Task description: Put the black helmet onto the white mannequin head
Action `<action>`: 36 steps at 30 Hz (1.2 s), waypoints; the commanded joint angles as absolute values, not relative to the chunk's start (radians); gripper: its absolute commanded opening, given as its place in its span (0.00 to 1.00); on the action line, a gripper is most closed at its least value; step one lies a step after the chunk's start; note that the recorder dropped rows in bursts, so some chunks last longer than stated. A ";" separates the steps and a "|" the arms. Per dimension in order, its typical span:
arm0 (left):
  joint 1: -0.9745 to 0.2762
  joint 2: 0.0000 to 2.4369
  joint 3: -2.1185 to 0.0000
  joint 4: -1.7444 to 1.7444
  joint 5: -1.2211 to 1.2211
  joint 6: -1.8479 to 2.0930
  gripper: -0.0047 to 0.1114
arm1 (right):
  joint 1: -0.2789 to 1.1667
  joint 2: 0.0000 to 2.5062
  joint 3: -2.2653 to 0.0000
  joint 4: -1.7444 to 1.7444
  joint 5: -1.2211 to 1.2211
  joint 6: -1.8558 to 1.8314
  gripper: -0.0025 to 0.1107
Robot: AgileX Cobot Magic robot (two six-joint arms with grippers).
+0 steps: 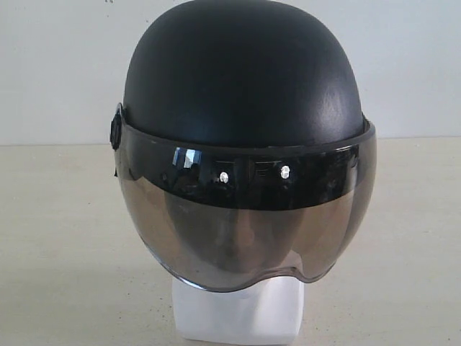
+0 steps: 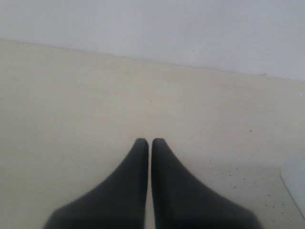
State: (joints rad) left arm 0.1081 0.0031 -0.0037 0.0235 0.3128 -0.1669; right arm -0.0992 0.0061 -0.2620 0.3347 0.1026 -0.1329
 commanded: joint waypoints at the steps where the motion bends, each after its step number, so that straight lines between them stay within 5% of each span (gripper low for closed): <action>1: 0.111 0.000 0.000 0.016 0.308 -0.173 0.08 | -0.103 0.000 -0.157 0.355 -0.013 -0.132 0.02; 10: 0.111 0.000 0.000 0.016 0.308 -0.173 0.08 | -0.103 0.000 0.000 0.364 -0.009 -0.089 0.02; 19: 0.111 0.000 0.000 0.018 0.308 -0.173 0.08 | -0.103 0.000 0.000 0.118 0.348 -0.023 0.02; 36: 0.111 0.000 0.000 0.018 0.308 -0.173 0.08 | 0.011 0.000 0.000 0.116 0.365 -0.117 0.02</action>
